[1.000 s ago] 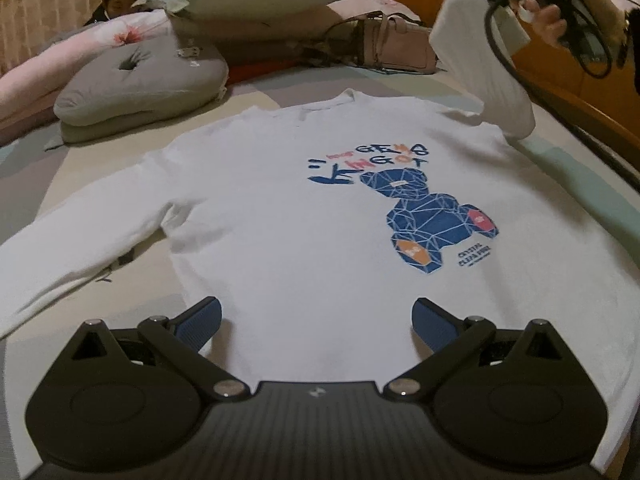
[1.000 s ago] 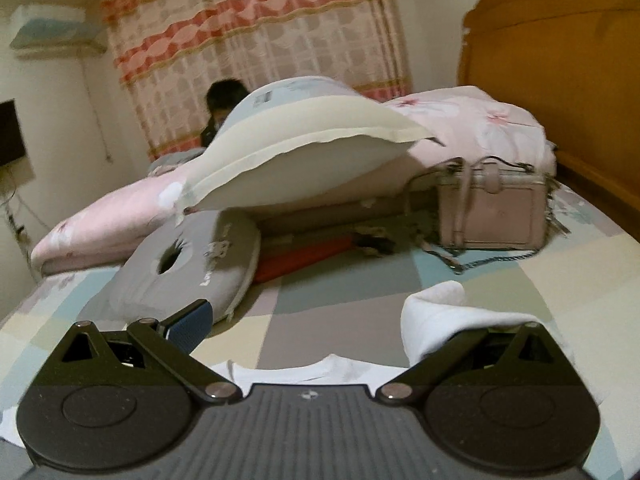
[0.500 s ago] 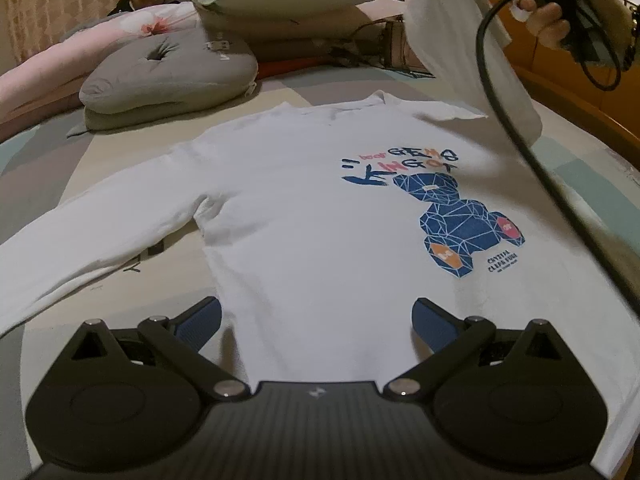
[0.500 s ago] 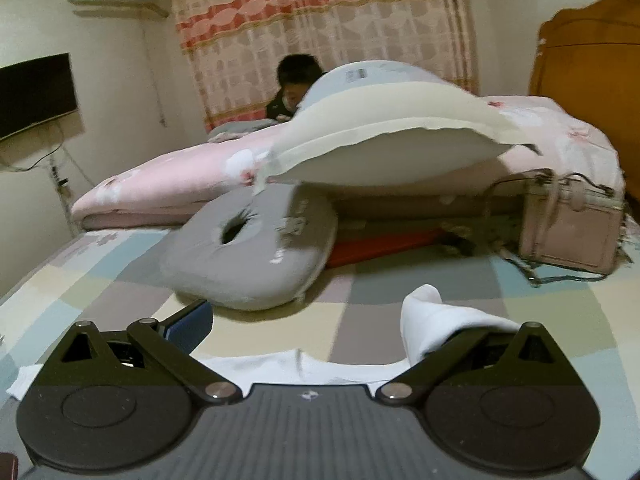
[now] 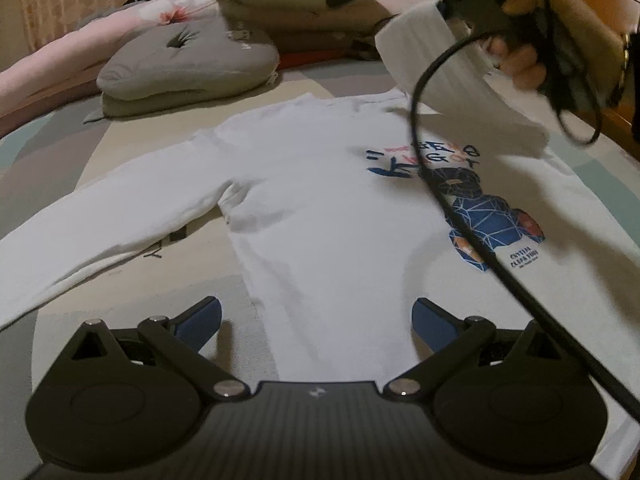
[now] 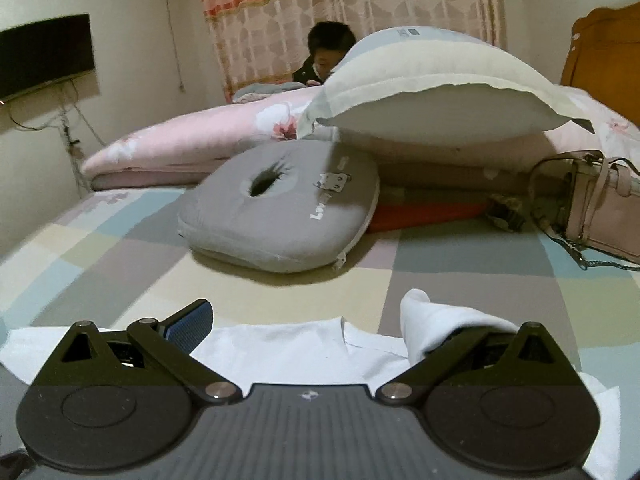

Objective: Fold clothes
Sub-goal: 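Close the right gripper on the sleeve cuff and lift it, then carry the held sleeve across the sweatshirt body with the right gripper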

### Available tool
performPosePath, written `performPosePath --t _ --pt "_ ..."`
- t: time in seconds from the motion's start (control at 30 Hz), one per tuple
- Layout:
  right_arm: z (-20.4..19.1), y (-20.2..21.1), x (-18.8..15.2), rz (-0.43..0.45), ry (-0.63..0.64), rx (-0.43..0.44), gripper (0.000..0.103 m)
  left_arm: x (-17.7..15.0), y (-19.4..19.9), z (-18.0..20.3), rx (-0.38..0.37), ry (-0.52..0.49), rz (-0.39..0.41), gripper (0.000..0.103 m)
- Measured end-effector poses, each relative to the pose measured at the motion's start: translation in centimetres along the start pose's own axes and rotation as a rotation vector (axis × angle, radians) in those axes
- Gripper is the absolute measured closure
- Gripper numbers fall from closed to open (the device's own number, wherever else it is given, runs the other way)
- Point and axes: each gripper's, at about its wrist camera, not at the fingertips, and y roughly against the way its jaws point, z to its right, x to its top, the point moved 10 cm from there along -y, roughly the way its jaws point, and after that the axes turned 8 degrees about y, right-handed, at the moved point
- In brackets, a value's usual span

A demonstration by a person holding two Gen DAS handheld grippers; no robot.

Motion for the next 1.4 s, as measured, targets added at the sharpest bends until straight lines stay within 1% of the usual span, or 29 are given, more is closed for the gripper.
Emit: performPosePath --t 0.13,0.23,0.53,0.7,0.8,0.9,1.03,1.1,1.17,1.27,1.33,1.4 --pt "-1.6 -2.0 -1.9 -0.041 0.036 -0.006 0.000 -0.3 -0.3 -0.1 0.005 -0.004 -0.012 0.002" --pt "-2.6 -2.8 -3.1 -0.065 0.074 0.005 0.000 -0.4 -0.5 0.1 0.006 -0.011 -0.018 0.002" --pt "-5.7 -4.2 -5.3 -0.080 0.216 0.032 0.000 -0.6 -0.6 0.2 0.004 -0.020 -0.021 0.002" --pt "-6.8 -6.0 -7.1 -0.138 0.244 0.044 0.000 -0.6 -0.6 0.2 0.005 -0.022 -0.023 0.002" --pt "-7.0 -6.2 -8.7 -0.179 0.261 0.056 0.000 -0.6 -0.6 0.2 0.005 -0.024 -0.023 0.002" --pt "-6.7 -5.4 -9.9 -0.198 0.268 0.069 0.000 -0.7 -0.5 0.4 0.000 -0.030 -0.022 0.002" --pt "-4.9 -3.9 -10.5 -0.216 0.265 0.047 0.000 -0.8 -0.4 0.7 -0.008 -0.038 -0.020 0.002" --pt "-3.7 -3.4 -10.7 -0.227 0.236 0.033 0.000 -0.8 -0.4 1.0 -0.018 -0.041 -0.019 0.002" --pt "-2.6 -2.7 -10.4 -0.215 0.196 0.027 0.000 -0.8 -0.4 1.3 -0.027 -0.045 -0.019 0.002" --pt "-1.4 -2.6 -9.6 -0.186 0.139 -0.005 0.000 -0.9 -0.6 1.9 -0.035 -0.058 -0.021 0.002" --pt "-1.4 -2.8 -8.6 -0.150 0.121 -0.015 0.000 -0.9 -0.6 2.1 -0.037 -0.064 -0.021 0.002" --pt "-2.5 -2.9 -7.6 -0.107 0.148 0.005 0.000 -0.9 -0.7 2.1 -0.039 -0.064 -0.021 0.002"
